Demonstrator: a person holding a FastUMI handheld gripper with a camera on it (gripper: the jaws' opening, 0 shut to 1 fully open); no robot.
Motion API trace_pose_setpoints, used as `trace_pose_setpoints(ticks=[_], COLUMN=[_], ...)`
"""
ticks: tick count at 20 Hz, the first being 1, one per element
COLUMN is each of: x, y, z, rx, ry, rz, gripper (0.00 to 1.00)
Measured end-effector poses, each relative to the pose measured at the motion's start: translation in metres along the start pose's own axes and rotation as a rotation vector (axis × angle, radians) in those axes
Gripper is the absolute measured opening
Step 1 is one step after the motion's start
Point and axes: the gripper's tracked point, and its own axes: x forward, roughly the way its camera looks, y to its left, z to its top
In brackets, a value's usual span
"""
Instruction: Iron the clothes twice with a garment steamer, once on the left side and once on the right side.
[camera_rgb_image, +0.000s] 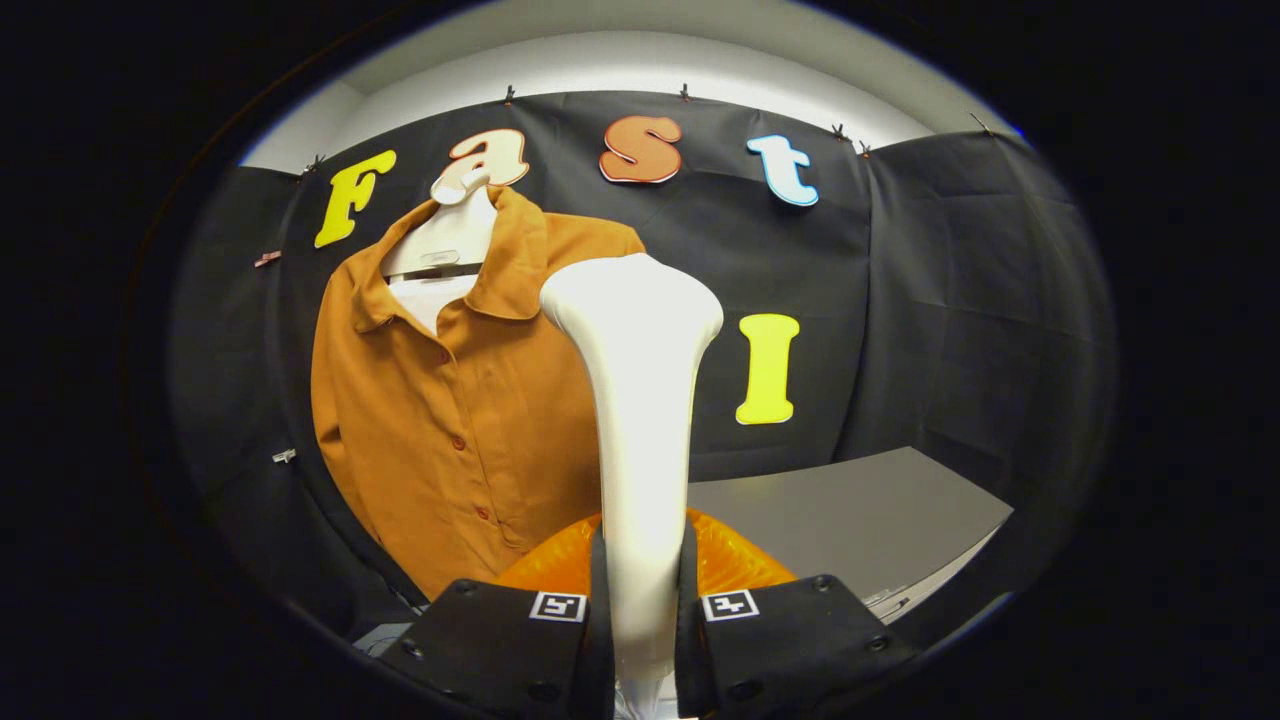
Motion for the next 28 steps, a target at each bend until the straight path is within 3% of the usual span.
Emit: trace_pose_setpoints(ticks=[10,19,28], x=[0.046,0.073,0.069], y=[0.054,0.061,0.064], z=[-0.02,-0.04,-0.113], rx=[-0.046,-0.063,-0.057], ry=[-0.005,-0.046,0.07], rz=[-0.009,-0.08,-0.094], gripper=[0.27,0.27,0.27])
